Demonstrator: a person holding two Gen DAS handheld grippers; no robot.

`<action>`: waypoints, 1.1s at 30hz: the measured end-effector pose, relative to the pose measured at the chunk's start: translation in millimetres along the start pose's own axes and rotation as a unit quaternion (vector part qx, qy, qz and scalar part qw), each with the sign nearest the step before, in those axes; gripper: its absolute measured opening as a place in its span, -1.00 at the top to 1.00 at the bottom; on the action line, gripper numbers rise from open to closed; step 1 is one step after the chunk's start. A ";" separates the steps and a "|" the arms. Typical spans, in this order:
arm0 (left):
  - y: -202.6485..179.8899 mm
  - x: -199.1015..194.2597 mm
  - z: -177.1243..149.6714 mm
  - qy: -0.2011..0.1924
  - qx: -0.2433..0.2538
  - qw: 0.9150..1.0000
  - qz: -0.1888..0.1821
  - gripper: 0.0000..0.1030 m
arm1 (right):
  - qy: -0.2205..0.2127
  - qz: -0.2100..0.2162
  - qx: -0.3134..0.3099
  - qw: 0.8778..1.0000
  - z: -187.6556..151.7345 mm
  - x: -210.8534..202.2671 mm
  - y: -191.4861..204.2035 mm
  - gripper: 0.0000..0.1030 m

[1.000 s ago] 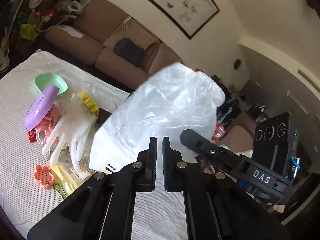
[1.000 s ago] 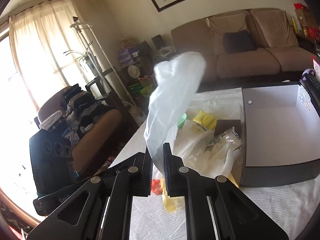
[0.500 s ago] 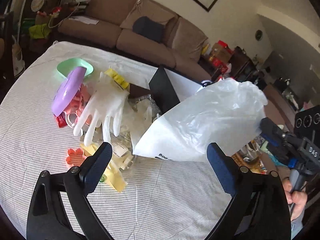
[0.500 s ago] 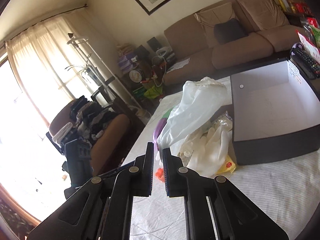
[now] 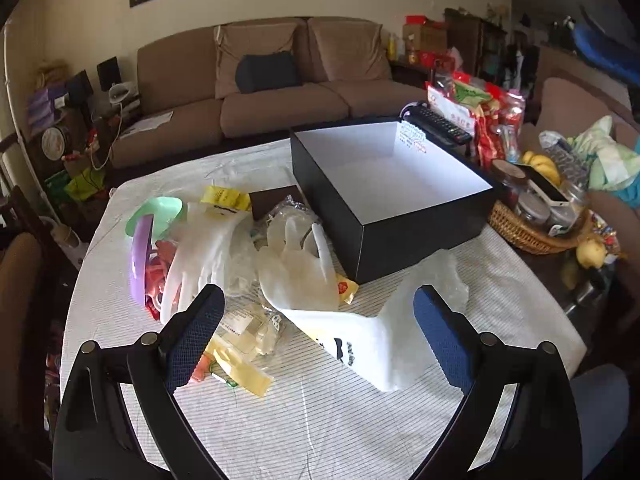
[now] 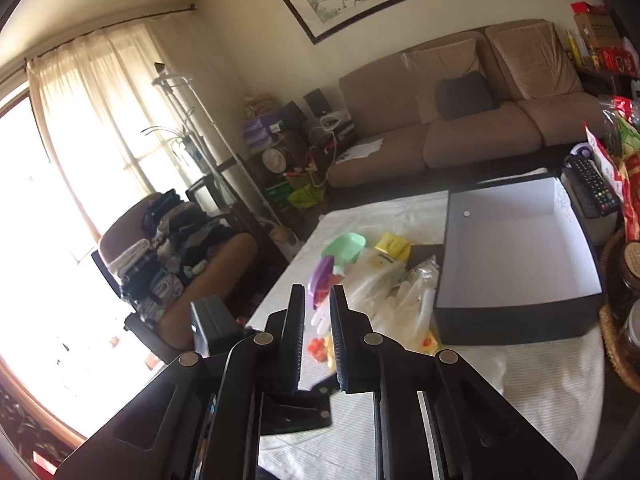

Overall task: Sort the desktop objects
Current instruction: 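Pull the white bag free of the pile with the right gripper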

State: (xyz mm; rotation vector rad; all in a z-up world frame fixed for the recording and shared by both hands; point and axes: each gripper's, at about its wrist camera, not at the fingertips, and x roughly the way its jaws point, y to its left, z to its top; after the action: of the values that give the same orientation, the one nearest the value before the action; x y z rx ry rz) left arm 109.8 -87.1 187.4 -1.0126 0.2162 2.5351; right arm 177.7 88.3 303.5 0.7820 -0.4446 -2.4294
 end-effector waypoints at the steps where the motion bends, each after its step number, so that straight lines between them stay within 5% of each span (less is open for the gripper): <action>1: 1.6 1.0 -3.7 0.007 -0.001 1.000 -0.003 -0.86 | 0.002 -0.007 0.009 1.000 -5.8 -2.3 -8.9 0.48; 3: 4.0 9.2 -13.9 0.025 -0.002 1.000 0.002 -0.86 | 0.013 -0.015 0.036 0.999 -20.7 -2.0 -33.3 -0.26; 4: 4.1 15.3 -19.9 0.036 -0.005 0.999 0.004 -0.86 | 0.020 -0.022 0.050 0.998 -29.8 -0.4 -49.0 -0.32; 7: 3.5 41.3 -37.3 0.069 -0.015 0.997 0.015 -0.86 | 0.055 -0.054 0.086 0.993 -59.2 14.4 -91.5 -0.33; 13: 7.1 87.1 -50.5 0.104 -0.017 0.990 0.093 -0.86 | 0.104 -0.081 0.128 0.983 -106.8 35.7 -151.6 -0.33; 18: 39.3 98.3 -57.7 0.103 -0.078 0.980 0.150 -0.86 | 0.137 -0.111 0.123 0.977 -125.1 59.4 -179.7 -0.35; 23: 66.2 109.1 -71.1 0.122 -0.125 0.977 0.122 -0.86 | 0.156 -0.139 0.131 0.969 -128.9 97.2 -204.4 -0.44; 31: 56.1 124.8 -86.8 0.152 -0.111 0.977 0.096 -0.86 | 0.176 -0.140 0.139 0.964 -141.3 149.3 -222.0 -0.50; 32: 53.3 125.3 -87.1 0.154 -0.108 0.978 0.094 -0.86 | 0.181 -0.133 0.136 0.965 -142.2 152.4 -218.6 -0.36; 33: 50.9 125.4 -87.3 0.155 -0.105 0.978 0.092 -0.86 | 0.186 -0.130 0.133 0.965 -143.9 155.3 -214.9 0.11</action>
State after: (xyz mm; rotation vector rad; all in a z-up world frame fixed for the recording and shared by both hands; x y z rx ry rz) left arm 60.7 -119.7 37.6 -1.5379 0.1341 2.5911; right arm 75.1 148.4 26.3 1.4643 -0.5519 -2.4021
